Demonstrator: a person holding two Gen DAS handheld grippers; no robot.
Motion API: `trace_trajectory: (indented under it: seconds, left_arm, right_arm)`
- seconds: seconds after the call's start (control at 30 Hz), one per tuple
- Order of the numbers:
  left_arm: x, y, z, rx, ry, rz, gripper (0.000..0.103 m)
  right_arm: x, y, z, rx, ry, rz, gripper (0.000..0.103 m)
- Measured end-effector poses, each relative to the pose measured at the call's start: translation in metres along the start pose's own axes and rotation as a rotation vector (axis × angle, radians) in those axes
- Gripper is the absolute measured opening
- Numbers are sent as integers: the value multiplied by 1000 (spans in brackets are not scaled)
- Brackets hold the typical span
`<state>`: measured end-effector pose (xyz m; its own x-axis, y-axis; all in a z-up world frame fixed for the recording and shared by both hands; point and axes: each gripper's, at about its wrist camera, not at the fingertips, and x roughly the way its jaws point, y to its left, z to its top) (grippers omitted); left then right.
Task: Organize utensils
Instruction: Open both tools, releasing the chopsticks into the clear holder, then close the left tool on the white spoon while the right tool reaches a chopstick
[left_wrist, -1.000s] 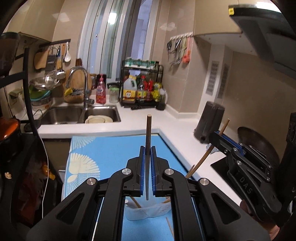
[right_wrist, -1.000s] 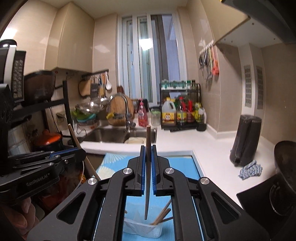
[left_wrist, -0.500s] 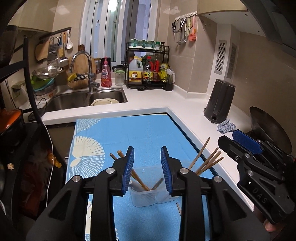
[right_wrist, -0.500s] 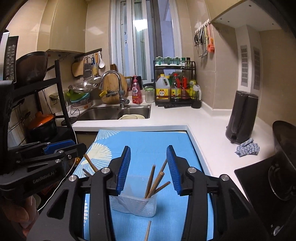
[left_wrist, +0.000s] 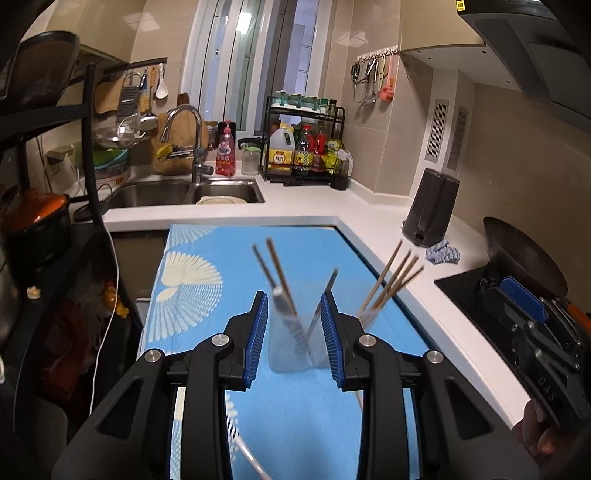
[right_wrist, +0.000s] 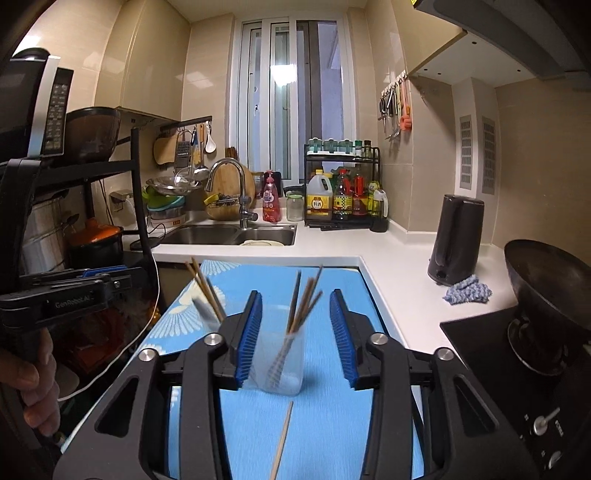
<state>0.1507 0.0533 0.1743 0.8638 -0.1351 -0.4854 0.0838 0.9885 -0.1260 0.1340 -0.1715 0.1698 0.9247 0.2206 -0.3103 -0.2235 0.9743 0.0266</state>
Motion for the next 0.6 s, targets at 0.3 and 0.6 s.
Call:
trace_trajectory:
  seconds: [0.3,0.6]
  left_arm:
    - [2,15,-97,-8,61,29,22]
    - [18,13,-191,-43,185,74,23]
  right_arm:
    - [-8,-7,-79,78,131,24,11]
    - [3,20,-180,63,383,79,20]
